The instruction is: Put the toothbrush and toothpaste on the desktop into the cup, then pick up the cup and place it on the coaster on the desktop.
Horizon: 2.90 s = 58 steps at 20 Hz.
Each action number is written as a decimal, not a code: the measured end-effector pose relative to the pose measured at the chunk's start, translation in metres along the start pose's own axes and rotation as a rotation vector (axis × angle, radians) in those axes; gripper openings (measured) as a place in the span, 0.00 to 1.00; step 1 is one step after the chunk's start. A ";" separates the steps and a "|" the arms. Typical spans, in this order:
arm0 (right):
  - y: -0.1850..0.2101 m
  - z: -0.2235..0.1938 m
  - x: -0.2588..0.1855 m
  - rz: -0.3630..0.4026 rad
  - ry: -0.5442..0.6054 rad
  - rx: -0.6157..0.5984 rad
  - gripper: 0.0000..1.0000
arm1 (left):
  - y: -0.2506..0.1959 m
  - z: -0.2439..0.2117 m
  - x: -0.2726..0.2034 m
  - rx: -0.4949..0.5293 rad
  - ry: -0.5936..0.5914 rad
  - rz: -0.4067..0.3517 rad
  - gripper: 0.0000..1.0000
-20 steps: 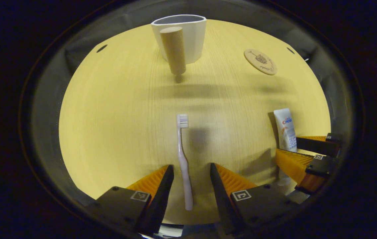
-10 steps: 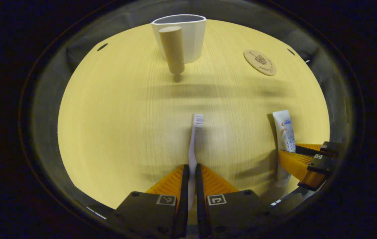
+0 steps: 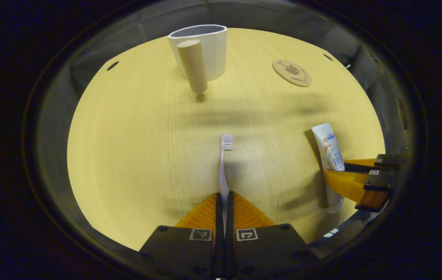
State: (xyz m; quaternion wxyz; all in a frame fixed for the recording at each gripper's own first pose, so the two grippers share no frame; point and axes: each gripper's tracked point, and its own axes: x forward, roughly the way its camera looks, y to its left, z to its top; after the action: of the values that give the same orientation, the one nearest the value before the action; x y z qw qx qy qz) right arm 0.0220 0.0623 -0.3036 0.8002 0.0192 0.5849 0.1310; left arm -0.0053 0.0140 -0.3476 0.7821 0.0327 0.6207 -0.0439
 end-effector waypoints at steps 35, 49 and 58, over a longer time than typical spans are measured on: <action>0.020 0.118 -0.134 0.149 -0.715 -0.005 0.23 | 0.112 0.097 -0.214 -0.123 -0.967 0.003 0.07; 0.014 0.177 -0.145 0.159 -0.851 -0.029 0.23 | 0.118 0.213 -0.228 -0.126 -1.280 -0.094 0.07; 0.011 0.170 -0.135 0.123 -0.805 -0.057 0.23 | 0.127 0.256 -0.167 -0.150 -1.238 -0.118 0.07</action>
State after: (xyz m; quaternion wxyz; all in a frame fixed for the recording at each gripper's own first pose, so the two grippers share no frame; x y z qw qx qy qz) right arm 0.1414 0.0624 -0.1223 0.9562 0.0814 0.2188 0.1768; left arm 0.2189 0.1183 -0.1269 0.9931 -0.0880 0.0547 -0.0542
